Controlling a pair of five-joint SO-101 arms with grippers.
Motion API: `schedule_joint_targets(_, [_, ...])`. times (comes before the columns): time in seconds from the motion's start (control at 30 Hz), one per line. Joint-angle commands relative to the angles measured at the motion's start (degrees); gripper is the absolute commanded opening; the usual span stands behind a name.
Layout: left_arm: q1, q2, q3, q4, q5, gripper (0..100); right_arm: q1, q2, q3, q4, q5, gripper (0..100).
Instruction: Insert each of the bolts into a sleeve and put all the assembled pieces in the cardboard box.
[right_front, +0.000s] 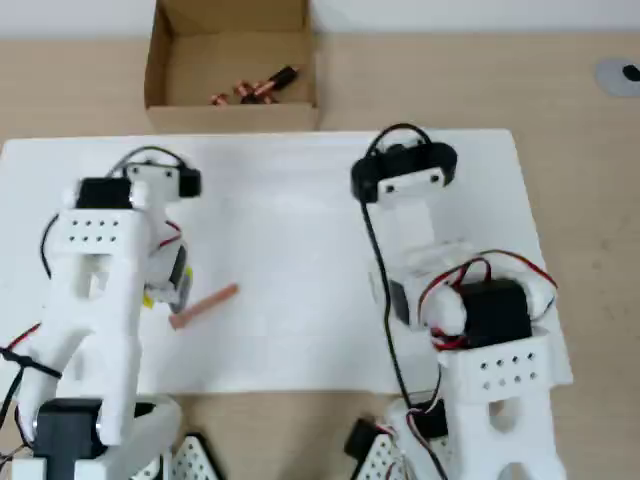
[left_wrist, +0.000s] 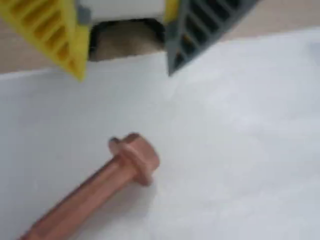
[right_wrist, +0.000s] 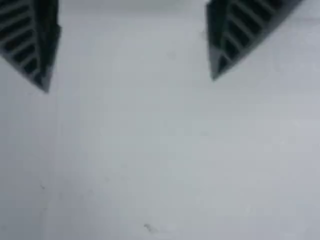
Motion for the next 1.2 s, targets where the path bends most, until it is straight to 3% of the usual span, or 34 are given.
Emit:
schedule_joint_targets(0.0, [2.37,-1.89,3.43,-4.57,-7.65,12,0.75,-0.66,-0.13,-0.88,0.0,24.6])
schedule_joint_targets(0.1, [3.25,-1.89,7.74,-10.2,-13.89,12,0.84,-0.66,-0.13,-0.79,0.18,24.6])
schedule_joint_targets(0.2, [3.08,-1.89,9.67,-15.21,-15.65,12,0.92,-0.75,-0.13,-0.53,0.26,24.6])
schedule_joint_targets(0.53, [3.25,-1.89,12.31,-16.62,-24.79,12,0.92,-0.75,0.04,-0.44,0.26,24.6])
schedule_joint_targets(1.17, [3.16,-1.8,20.13,-27.6,-25.58,11,0.92,-0.75,0.13,-0.44,0.26,24.6])
